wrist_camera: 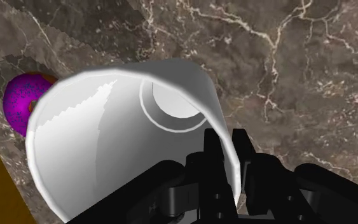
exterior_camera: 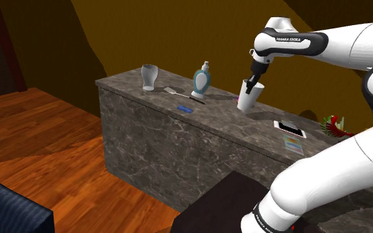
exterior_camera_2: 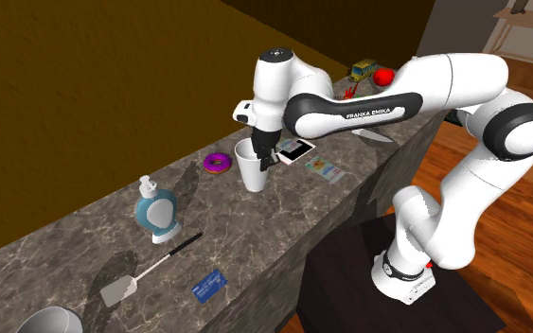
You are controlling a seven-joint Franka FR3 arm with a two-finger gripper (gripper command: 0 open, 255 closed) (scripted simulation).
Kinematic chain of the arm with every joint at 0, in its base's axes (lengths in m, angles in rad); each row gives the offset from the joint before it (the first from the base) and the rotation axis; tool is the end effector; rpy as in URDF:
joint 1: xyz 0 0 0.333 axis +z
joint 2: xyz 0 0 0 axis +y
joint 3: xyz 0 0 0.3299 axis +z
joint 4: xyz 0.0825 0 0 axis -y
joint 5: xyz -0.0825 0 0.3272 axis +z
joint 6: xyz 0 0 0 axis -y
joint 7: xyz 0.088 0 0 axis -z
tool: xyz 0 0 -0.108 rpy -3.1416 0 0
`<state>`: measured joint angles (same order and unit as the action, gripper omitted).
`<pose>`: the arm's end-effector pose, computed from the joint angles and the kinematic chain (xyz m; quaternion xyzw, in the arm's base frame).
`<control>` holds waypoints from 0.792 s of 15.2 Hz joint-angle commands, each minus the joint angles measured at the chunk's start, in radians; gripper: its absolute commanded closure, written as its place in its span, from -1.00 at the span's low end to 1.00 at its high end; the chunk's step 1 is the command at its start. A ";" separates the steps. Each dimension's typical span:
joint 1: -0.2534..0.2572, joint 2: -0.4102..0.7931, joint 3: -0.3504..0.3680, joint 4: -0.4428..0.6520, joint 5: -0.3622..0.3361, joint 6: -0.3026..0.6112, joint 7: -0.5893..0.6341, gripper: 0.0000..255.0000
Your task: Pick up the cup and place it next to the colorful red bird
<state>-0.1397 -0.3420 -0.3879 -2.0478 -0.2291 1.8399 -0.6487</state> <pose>0.3335 -0.2458 0.6018 0.9931 0.0912 0.0207 0.0713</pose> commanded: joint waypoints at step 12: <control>0.009 0.032 0.009 0.204 0.020 -0.172 -0.025 1.00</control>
<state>-0.1304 -0.3112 -0.3786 -1.8602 -0.2101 1.6829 -0.6704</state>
